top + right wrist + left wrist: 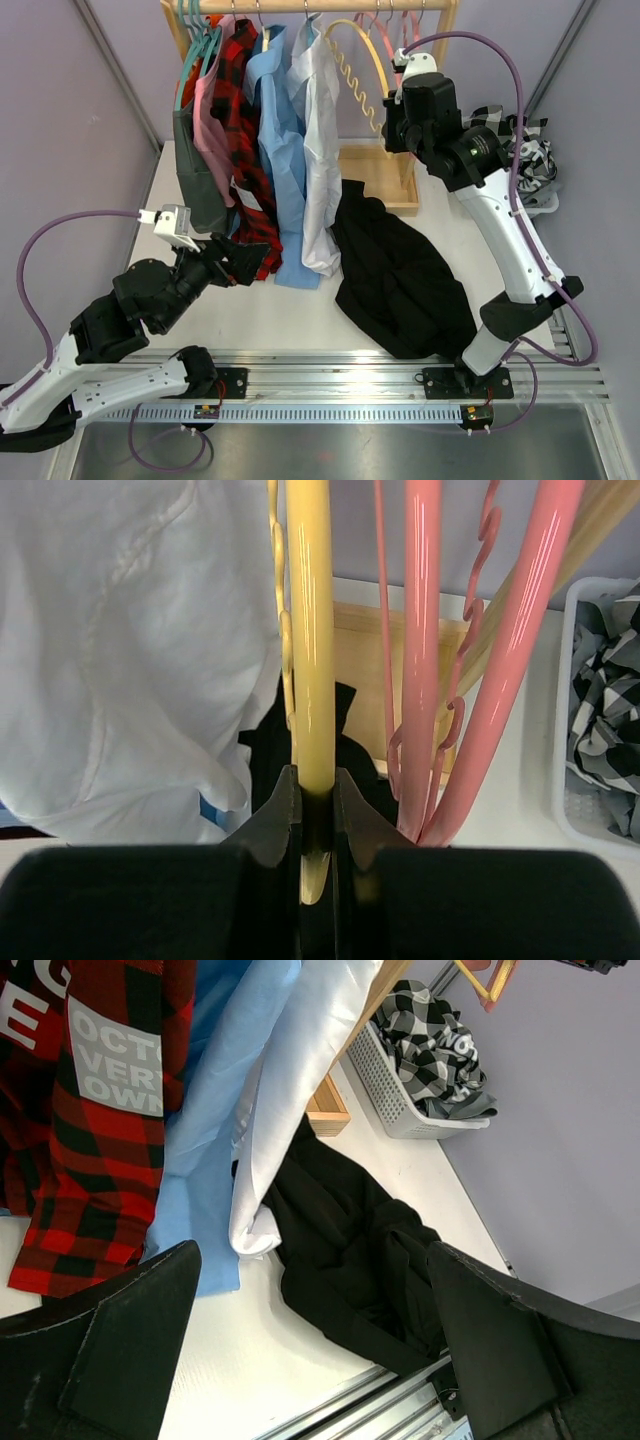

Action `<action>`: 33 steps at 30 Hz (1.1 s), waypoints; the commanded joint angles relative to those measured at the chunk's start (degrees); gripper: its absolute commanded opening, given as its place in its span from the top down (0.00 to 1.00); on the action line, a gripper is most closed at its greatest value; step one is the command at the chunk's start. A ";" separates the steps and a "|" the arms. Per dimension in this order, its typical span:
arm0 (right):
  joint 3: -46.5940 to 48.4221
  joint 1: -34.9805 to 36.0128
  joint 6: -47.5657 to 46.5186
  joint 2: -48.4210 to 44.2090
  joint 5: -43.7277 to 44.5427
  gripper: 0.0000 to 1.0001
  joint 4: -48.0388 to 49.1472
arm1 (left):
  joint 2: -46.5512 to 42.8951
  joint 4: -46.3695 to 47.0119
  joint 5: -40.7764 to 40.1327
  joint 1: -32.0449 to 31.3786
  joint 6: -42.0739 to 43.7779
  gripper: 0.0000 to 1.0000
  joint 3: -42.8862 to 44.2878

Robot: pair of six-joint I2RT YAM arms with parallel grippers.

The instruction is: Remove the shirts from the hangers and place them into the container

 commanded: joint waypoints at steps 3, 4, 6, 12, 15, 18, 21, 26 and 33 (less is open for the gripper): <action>-3.48 -0.03 -0.15 -5.97 -3.53 0.42 0.62 | 0.93 2.17 -1.25 -0.27 -0.59 0.01 -0.30; -4.01 -0.03 -0.24 -6.85 -4.14 0.36 0.89 | 1.02 2.26 -1.16 -0.27 -0.59 0.01 -0.22; -5.42 0.05 -0.24 -10.26 -5.20 0.23 0.98 | 1.11 2.08 -1.08 -0.27 -0.50 0.01 -0.22; -20.51 4.52 3.27 -25.91 -5.39 0.00 2.38 | 1.20 1.55 -1.60 -0.27 -0.41 0.01 -0.39; -34.83 7.70 8.17 -33.46 -2.93 0.01 2.74 | 1.02 0.94 -1.51 -0.27 -0.68 0.01 -0.83; -51.17 7.97 13.97 -39.09 -0.29 0.01 3.87 | 1.37 0.15 -1.69 -0.27 -0.76 0.01 -0.83; -64.63 7.97 22.92 -41.31 2.87 0.01 3.70 | 1.81 0.06 -1.34 -0.27 -0.94 0.01 -0.83; -80.62 8.05 34.91 -41.84 -1.06 0.00 9.84 | 2.69 -0.03 -0.46 -0.27 -1.73 0.01 -0.92; -90.15 8.32 39.58 -34.48 -6.59 0.00 24.86 | 2.25 -0.82 -0.46 -0.27 -2.52 0.01 -1.18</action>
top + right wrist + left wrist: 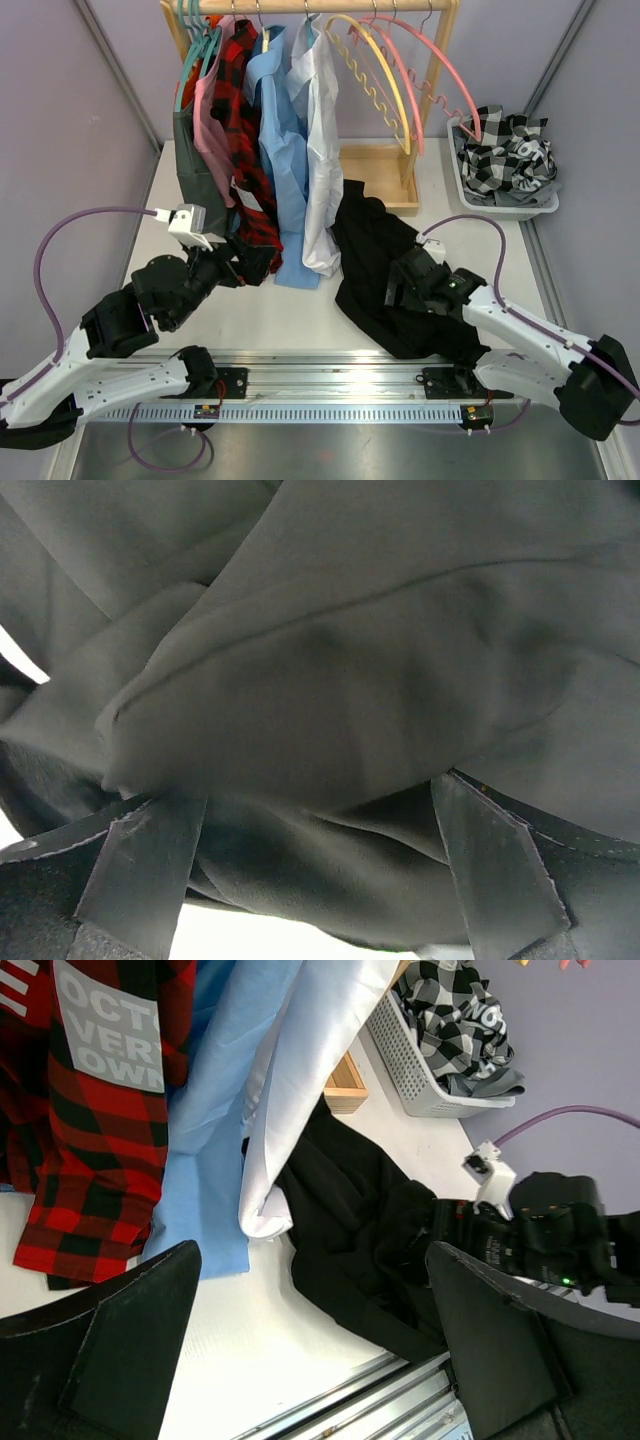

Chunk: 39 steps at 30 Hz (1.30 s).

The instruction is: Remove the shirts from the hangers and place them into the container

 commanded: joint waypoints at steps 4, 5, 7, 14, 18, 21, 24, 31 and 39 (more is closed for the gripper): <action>-2.49 0.71 4.50 9.89 -12.89 0.01 26.10 | -0.31 0.25 -0.55 -0.27 -1.43 0.01 -0.70; -1.71 0.89 4.50 12.69 -12.82 0.01 27.27 | -0.31 0.25 -0.55 -0.18 -1.52 0.01 -0.79; 0.57 1.06 3.71 15.69 -10.73 0.01 28.85 | -0.48 -0.10 -0.81 -0.27 -1.70 0.01 -0.96; 11.04 1.15 -1.83 34.65 -2.20 0.01 25.79 | -1.80 -0.72 -0.99 -0.27 -1.96 0.01 -1.49; 13.33 1.15 -1.65 40.74 1.74 0.00 26.06 | -2.68 -1.94 -1.60 -0.35 -2.22 0.01 -1.67; 15.17 1.15 -1.48 45.40 7.28 0.01 23.25 | -3.38 -2.65 -1.78 -0.35 -2.40 0.01 -1.58; 16.67 1.15 -1.30 47.34 12.03 0.01 21.83 | -3.65 -2.83 -2.04 -0.35 -2.49 0.01 -1.84; 22.03 -3.50 -4.90 50.42 12.94 0.01 22.44 | -2.51 -1.86 -0.99 -0.35 -2.40 0.01 -1.67; 25.63 -10.18 -9.39 54.46 5.38 0.00 26.48 | -2.94 -2.56 -0.99 -0.35 -3.10 0.01 -1.76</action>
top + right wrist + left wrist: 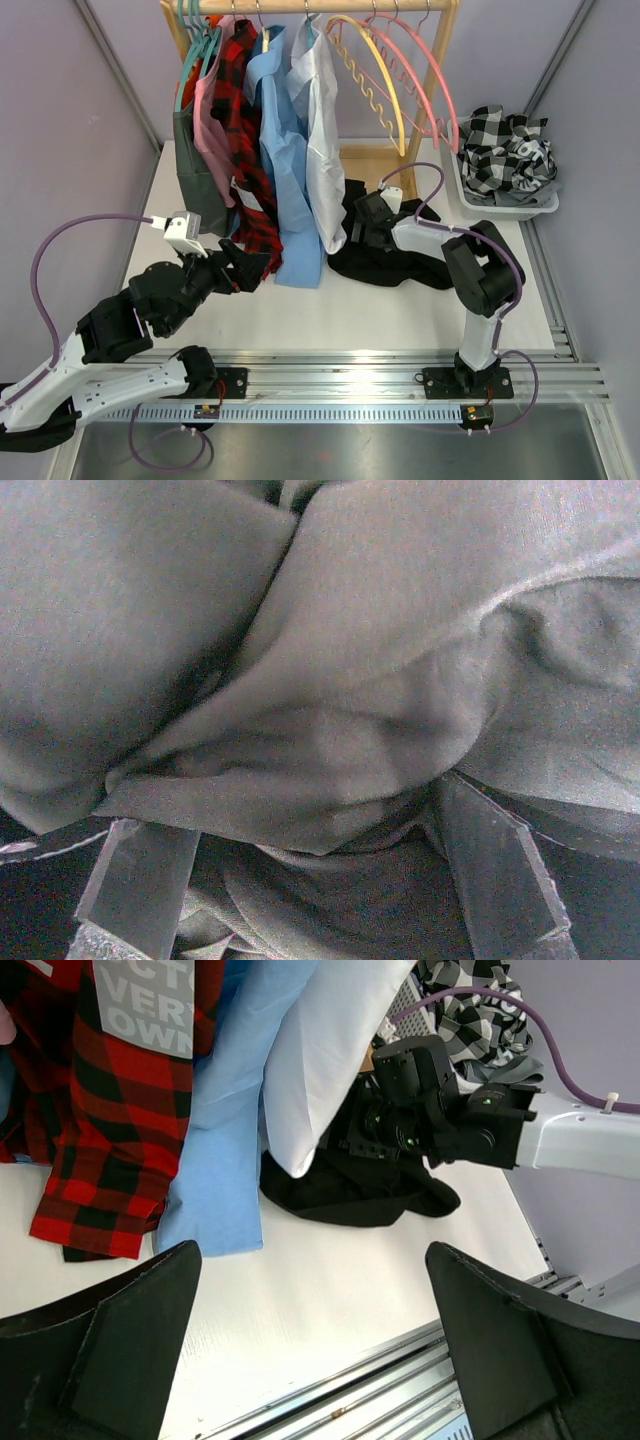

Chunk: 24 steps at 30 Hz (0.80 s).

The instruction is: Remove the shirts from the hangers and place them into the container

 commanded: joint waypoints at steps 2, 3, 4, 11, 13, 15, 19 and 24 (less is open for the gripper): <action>-0.29 -2.71 -2.22 7.10 -3.77 0.01 -0.74 | 0.07 1.44 -0.31 -0.25 -1.18 0.01 -0.10; -0.20 -3.15 -2.39 7.80 -4.99 0.01 -0.05 | 0.16 1.44 -0.13 -0.25 -1.27 0.01 -0.01; -0.11 -3.24 -3.09 9.12 -5.61 0.01 0.48 | 0.33 1.44 -0.05 -0.25 -1.18 0.01 -0.01; -0.37 -3.77 -4.16 8.34 -7.64 0.88 -0.30 | 0.34 1.53 0.39 -0.25 -1.27 0.01 0.17; -1.95 -3.68 -3.45 6.94 -7.55 1.00 -0.92 | -0.01 1.27 0.31 -0.25 -1.53 0.01 -0.01; -4.05 -3.68 -3.19 3.17 -6.42 1.00 -1.96 | -0.28 1.00 0.31 -0.16 -1.71 0.02 -0.18; -6.35 -3.68 -2.49 -8.93 -0.62 1.00 -8.20 | -0.37 0.74 0.13 -0.25 -1.62 0.02 -0.10; -5.57 -3.68 -1.34 -25.65 8.52 1.00 -20.50 | 0.25 1.09 0.04 -0.25 -1.00 0.02 0.25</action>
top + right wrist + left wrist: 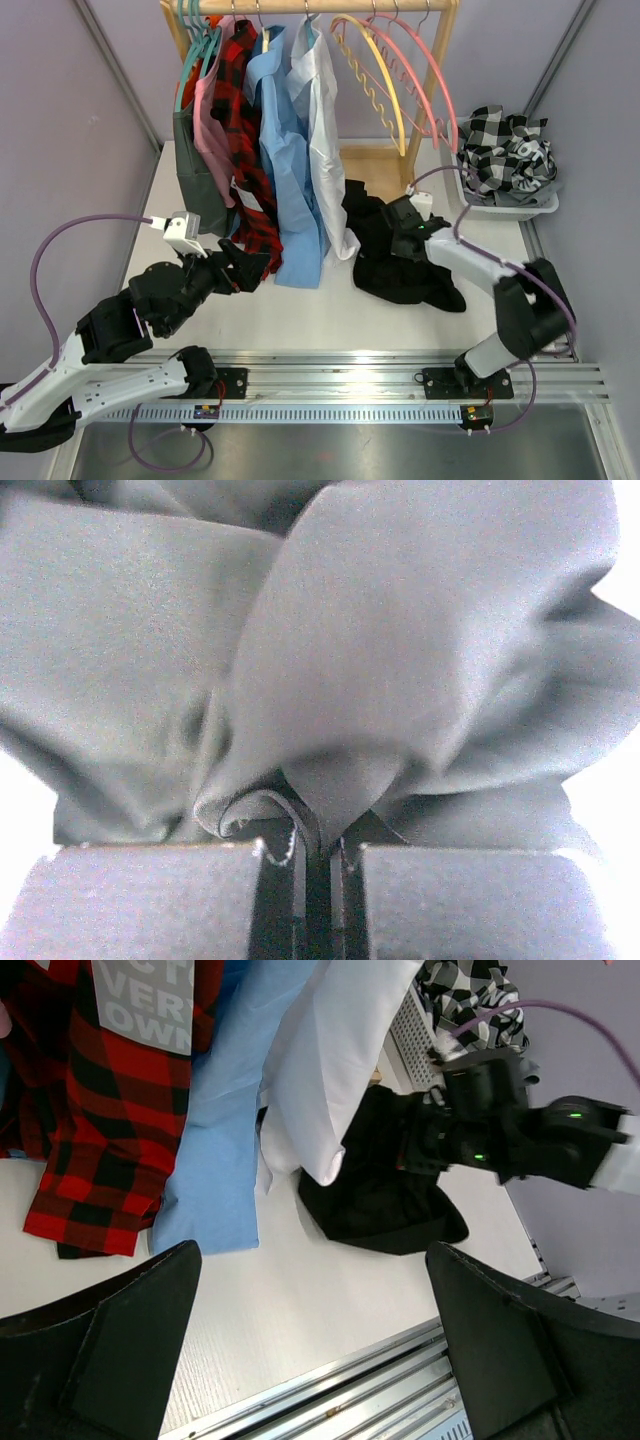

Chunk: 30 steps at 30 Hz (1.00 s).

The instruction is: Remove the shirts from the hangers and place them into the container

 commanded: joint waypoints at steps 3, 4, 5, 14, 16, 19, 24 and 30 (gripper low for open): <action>6.64 -0.36 0.85 -19.39 15.79 1.00 -17.53 | 0.91 1.61 0.15 -0.25 0.44 0.02 0.52; 7.97 -0.62 0.49 -22.19 17.57 1.00 -19.21 | 1.26 1.70 0.15 -0.25 0.44 0.02 0.61; 9.20 -0.71 0.05 -23.35 20.72 1.00 -21.84 | 1.43 1.70 0.15 -0.25 0.53 0.02 0.87; 19.92 -7.82 -7.94 -31.62 28.04 1.00 -22.76 | 1.96 1.79 0.51 -0.25 0.97 0.02 1.48; 24.40 -10.71 -10.31 -32.32 28.13 1.00 -21.70 | 2.31 1.70 0.68 -0.24 1.06 0.02 2.19; 30.99 -13.27 -13.74 -31.71 27.35 1.00 -18.28 | 2.93 1.61 1.29 -0.25 1.23 0.02 2.89; 43.29 -18.98 -17.70 -23.74 22.25 1.00 -12.56 | 3.46 1.44 2.70 -0.25 1.85 0.02 4.29; 55.69 -32.05 -13.77 -12.40 9.96 1.00 -6.14 | 2.49 -1.02 2.79 -0.16 1.76 0.02 7.11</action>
